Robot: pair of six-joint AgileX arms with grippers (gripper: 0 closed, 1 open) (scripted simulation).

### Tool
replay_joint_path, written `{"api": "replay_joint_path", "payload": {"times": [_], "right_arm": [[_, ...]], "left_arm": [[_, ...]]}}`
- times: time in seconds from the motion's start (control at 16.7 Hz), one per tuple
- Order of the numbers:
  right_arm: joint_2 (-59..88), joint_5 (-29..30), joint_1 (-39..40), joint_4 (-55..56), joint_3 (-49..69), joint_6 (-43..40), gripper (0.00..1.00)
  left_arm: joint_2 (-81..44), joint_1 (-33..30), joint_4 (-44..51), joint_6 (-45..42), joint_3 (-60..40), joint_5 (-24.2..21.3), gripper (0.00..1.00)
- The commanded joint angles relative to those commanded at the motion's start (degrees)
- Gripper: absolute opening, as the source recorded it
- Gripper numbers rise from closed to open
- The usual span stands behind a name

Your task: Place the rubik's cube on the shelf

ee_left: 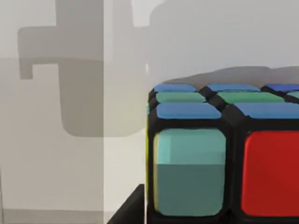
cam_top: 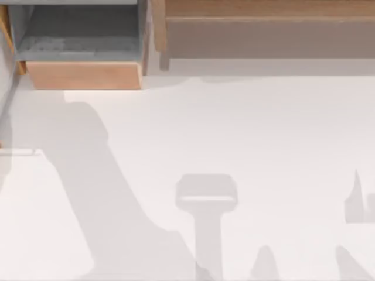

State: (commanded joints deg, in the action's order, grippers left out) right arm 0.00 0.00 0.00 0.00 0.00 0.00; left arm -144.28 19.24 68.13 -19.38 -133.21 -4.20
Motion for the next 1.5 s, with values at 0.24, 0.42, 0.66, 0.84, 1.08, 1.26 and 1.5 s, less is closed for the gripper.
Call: {"api": "replay_joint_path", "payload": {"times": [0.24,0.42,0.66,0.84,1.08,1.26,1.5], "right_arm": [[0.0,0.0,0.0,0.0,0.0,0.0,1.00],[0.0,0.0,0.0,0.0,0.0,0.0,1.00],[0.0,0.0,0.0,0.0,0.0,0.0,1.00],[0.0,0.0,0.0,0.0,0.0,0.0,1.00],[0.0,0.0,0.0,0.0,0.0,0.0,1.00],[0.0,0.0,0.0,0.0,0.0,0.0,1.00],[0.0,0.0,0.0,0.0,0.0,0.0,1.00]], "left_arm": [[0.1,0.2,0.2,-0.1,0.0,0.0,0.00],[0.5,0.7,3.0,0.3,-1.1,-0.5,0.00],[0.7,1.0,7.2,0.6,-4.8,-1.0,0.00],[-0.6,0.5,8.3,0.3,-8.4,-0.5,0.00],[-1.6,0.1,8.3,-0.1,-9.9,0.0,0.00],[-1.4,0.4,8.2,-0.1,-9.7,0.0,0.00],[3.2,-1.0,9.1,0.2,-6.9,3.2,0.00]]}}
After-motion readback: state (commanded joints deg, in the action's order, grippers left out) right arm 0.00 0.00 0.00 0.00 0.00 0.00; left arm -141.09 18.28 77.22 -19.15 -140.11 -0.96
